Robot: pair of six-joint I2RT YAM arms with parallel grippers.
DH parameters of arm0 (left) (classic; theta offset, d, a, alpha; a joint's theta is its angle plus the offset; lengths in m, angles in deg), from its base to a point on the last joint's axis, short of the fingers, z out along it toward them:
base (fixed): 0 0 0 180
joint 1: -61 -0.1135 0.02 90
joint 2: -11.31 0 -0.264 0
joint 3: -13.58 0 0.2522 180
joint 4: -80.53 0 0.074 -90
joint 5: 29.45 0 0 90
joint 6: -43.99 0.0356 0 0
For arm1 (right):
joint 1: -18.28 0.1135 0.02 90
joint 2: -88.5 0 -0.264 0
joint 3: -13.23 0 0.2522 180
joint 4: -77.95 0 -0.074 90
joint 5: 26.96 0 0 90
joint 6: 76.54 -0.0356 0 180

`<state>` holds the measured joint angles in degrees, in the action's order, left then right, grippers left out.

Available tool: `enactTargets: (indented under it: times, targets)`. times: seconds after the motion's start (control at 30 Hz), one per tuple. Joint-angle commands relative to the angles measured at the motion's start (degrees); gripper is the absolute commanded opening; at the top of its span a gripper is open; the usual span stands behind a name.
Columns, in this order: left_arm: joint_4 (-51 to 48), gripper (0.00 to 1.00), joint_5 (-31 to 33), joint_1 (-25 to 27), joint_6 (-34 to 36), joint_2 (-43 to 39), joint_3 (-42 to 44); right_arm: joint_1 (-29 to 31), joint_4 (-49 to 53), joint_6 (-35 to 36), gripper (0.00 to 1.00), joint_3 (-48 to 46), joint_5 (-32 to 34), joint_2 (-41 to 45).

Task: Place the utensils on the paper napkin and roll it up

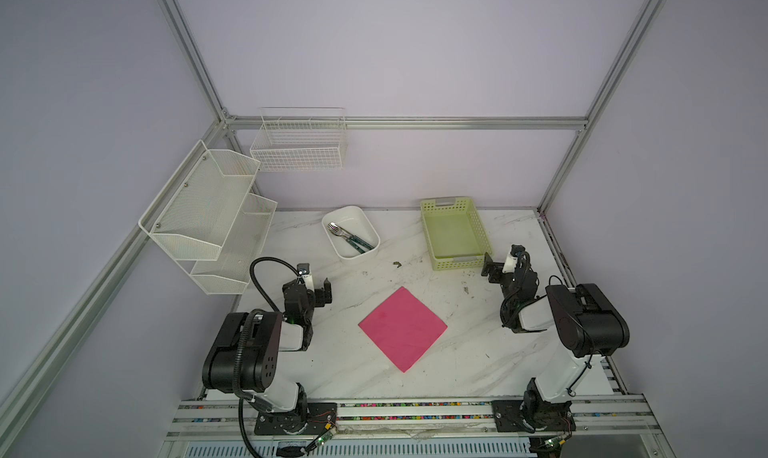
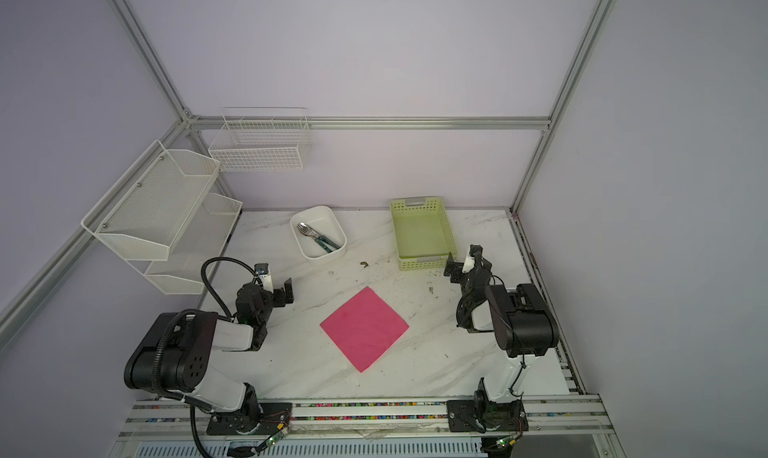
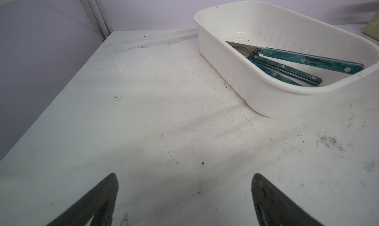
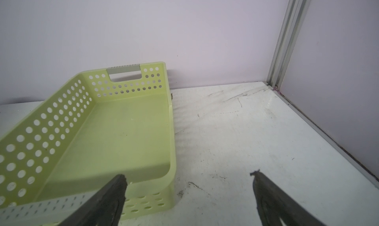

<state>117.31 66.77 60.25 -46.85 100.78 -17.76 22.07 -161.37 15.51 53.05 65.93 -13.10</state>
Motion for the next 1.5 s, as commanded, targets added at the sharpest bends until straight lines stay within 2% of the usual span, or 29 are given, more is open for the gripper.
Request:
enactTargets:
  times: [0.0,0.33,0.4,0.47,0.53,0.6,0.77,0.83,0.9,1.03,1.13,1.3,1.47]
  targets:
    - [2.9,1.0,1.8,-0.4,0.0,0.0,-4.4,-0.2,-2.1,0.5,0.97,0.9,2.5,0.5]
    - [-16.8,1.0,13.0,1.0,-3.4,-12.1,-10.7,-0.2,21.9,-1.1,0.97,10.0,3.2,9.5]
    - [-23.2,1.0,13.7,1.0,-6.9,-13.2,-13.8,-0.2,26.6,-2.4,0.97,12.4,2.2,10.5]
    - [-31.2,1.0,13.8,1.0,-13.4,-13.3,-18.1,-0.2,30.3,-3.5,0.96,14.4,0.4,11.3]
    - [-39.0,1.0,12.0,1.0,-18.1,-12.4,-22.8,-0.2,32.2,-4.5,0.96,15.8,-1.1,11.8]
    - [-47.2,1.0,10.5,1.0,-22.2,-10.7,-28.3,-0.1,34.0,-5.4,0.94,17.4,-2.7,12.2]
    - [-62.7,0.99,-0.2,1.1,-25.6,-2.1,-42.2,0.6,44.0,-9.6,0.88,24.6,-4.2,11.6]
    - [-68.7,0.98,-3.5,1.1,-24.8,2.4,-48.6,1.6,48.7,-10.6,0.86,27.3,-3.2,10.9]
    - [-74.7,0.97,-4.1,1.2,-24.1,6.5,-55.0,2.5,51.9,-10.9,0.86,29.1,-2.4,10.5]
    - [-82.0,0.95,-5.6,1.1,-22.0,13.5,-65.3,3.2,61.6,-9.5,0.85,35.6,-5.3,8.3]
    - [-84.3,0.84,-5.2,1.2,-22.0,18.0,-70.6,3.9,66.4,-9.0,0.82,39.0,-6.9,7.0]
    - [-86.7,0.66,-6.6,1.5,-21.8,25.7,-78.4,6.9,68.7,-8.1,0.81,40.7,-7.2,7.0]
    - [-89.5,0.55,-6.7,2.2,-18.5,30.3,-83.1,9.3,69.0,-8.1,0.81,40.9,-6.7,8.2]
